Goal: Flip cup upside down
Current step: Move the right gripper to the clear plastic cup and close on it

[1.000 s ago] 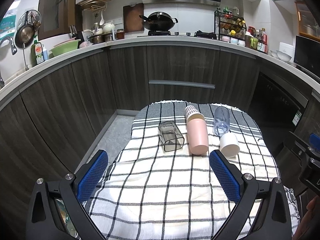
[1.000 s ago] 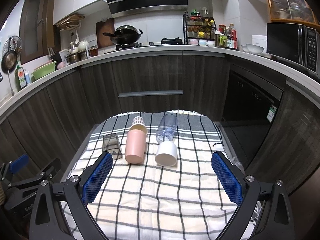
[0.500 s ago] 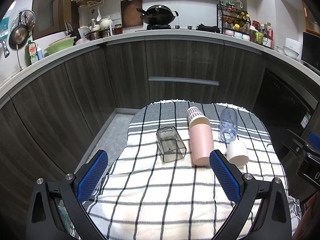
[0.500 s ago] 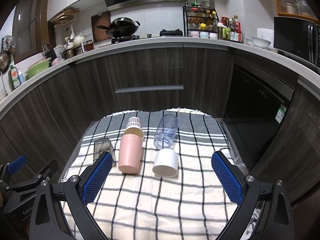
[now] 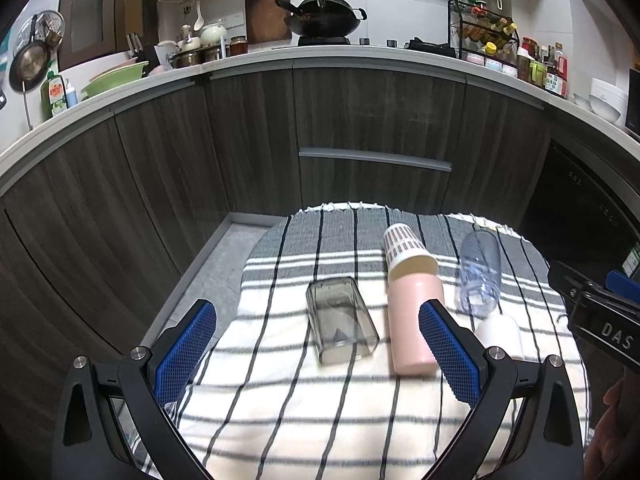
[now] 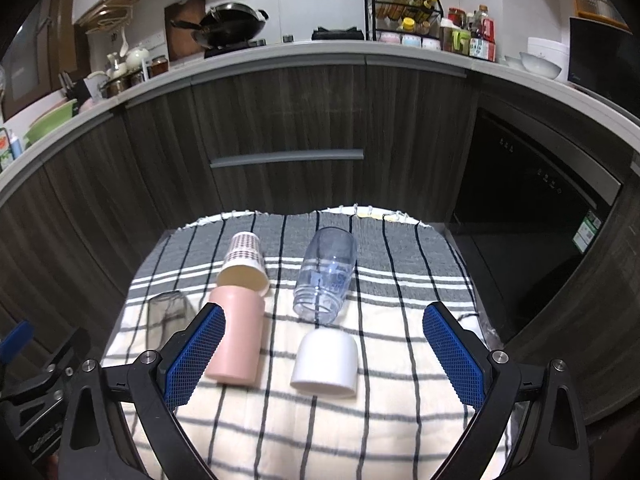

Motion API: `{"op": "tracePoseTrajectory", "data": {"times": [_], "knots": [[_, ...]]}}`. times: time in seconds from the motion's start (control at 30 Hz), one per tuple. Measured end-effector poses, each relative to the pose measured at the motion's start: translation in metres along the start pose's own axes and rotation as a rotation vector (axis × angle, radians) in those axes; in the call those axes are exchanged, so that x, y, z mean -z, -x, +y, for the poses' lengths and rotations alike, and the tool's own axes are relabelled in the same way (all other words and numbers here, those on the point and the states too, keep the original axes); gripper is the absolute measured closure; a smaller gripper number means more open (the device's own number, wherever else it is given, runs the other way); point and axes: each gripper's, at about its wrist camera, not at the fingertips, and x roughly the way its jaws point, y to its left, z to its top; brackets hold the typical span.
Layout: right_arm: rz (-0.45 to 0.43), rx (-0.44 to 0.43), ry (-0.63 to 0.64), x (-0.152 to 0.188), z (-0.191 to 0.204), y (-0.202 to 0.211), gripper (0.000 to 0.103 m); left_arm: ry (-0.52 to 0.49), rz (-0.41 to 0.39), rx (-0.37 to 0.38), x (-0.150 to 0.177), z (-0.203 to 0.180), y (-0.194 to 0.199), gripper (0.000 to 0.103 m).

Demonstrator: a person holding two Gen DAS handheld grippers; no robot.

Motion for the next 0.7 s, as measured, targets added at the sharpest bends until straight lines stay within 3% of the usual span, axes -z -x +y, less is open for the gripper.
{"op": "tracePoseTrajectory", "data": {"times": [0.7], "knots": [[0.23, 0.07, -0.06, -0.045, -0.006, -0.164, 0.004, 0.032, 0.051, 0.023, -0.041, -0.018, -0.114, 0.0]]}}
